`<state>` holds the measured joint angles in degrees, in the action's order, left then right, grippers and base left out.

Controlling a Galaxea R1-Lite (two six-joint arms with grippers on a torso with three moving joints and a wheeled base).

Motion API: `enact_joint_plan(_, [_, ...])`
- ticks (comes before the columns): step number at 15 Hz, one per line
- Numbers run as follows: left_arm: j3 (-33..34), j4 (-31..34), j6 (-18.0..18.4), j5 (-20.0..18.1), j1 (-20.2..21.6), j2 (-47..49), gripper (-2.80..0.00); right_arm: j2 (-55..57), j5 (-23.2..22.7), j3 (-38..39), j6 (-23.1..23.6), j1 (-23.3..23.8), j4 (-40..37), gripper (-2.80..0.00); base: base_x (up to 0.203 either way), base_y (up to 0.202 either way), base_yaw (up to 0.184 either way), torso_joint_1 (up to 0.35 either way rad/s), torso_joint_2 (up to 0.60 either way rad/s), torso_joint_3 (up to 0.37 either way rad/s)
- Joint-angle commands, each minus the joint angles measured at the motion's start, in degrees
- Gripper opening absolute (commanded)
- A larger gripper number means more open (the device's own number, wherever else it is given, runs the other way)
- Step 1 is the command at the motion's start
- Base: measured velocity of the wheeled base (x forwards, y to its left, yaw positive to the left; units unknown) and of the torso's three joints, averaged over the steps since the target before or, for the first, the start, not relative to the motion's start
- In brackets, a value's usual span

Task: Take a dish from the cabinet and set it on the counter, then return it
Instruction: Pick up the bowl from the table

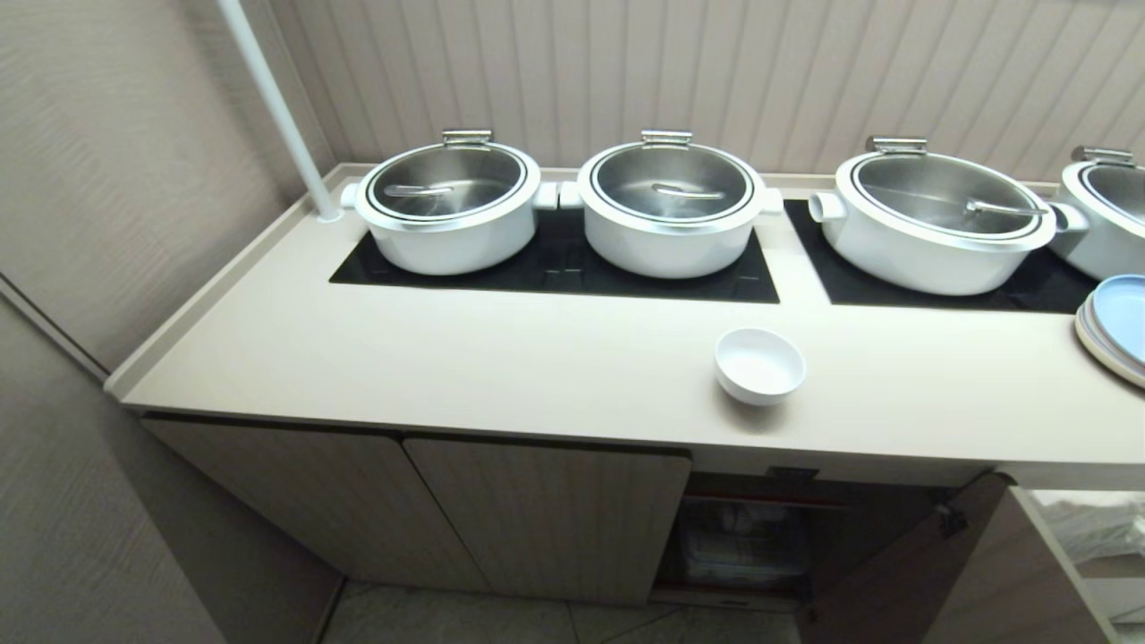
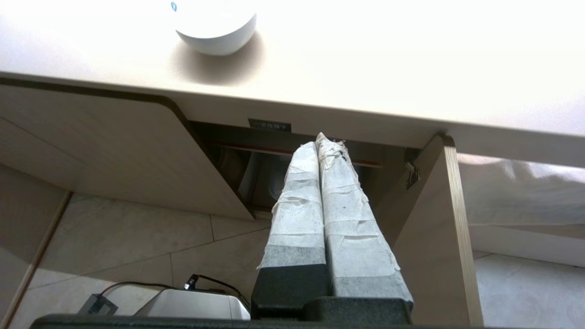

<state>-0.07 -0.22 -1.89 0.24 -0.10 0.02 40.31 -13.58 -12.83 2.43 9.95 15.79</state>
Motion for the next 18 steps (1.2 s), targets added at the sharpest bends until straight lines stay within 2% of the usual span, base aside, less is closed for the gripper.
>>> enact_joint_plan(1, [0.07, -0.04, -0.04, 0.02, 0.01, -0.02, -2.8, 9.81, -0.71, -5.42, 0.72, 0.88, 0.27, -2.8, 0.0, 0.0, 0.0, 0.0, 0.0, 0.0])
enact_joint_plan(3, [-0.01, -0.04, -0.04, 0.02, 0.01, -0.02, -2.8, 14.07, -1.01, -10.34, 2.22, 0.97, 0.03, -2.8, 0.0, 0.0, 0.0, 0.0, 0.0, 0.0])
enact_joint_plan(7, [0.06, -0.04, -0.04, 0.03, 0.01, -0.02, -2.8, 22.82, -1.26, -15.09, 5.42, -0.77, 0.32, -2.8, 0.0, 0.0, 0.0, 0.0, 0.0, 0.0])
enact_joint_plan(14, [0.07, -0.04, -0.04, 0.02, 0.01, -0.02, -2.8, 43.88, -1.36, -31.03, 5.76, -11.2, 3.12, -2.8, 0.0, 0.0, 0.0, 0.0, 0.0, 0.0])
enact_joint_plan(16, [0.07, -0.04, -0.04, 0.02, 0.01, -0.02, -2.8, 48.85, -1.28, -36.31, 5.54, -13.46, 1.77, -2.8, 0.0, 0.0, 0.0, 0.0, 0.0, 0.0])
enact_joint_plan(18, [0.03, -0.04, -0.04, 0.02, 0.01, -0.02, -2.8, 52.36, -1.08, -42.76, 5.48, -15.57, -2.84, -2.8, 0.0, 0.0, 0.0, 0.0, 0.0, 0.0])
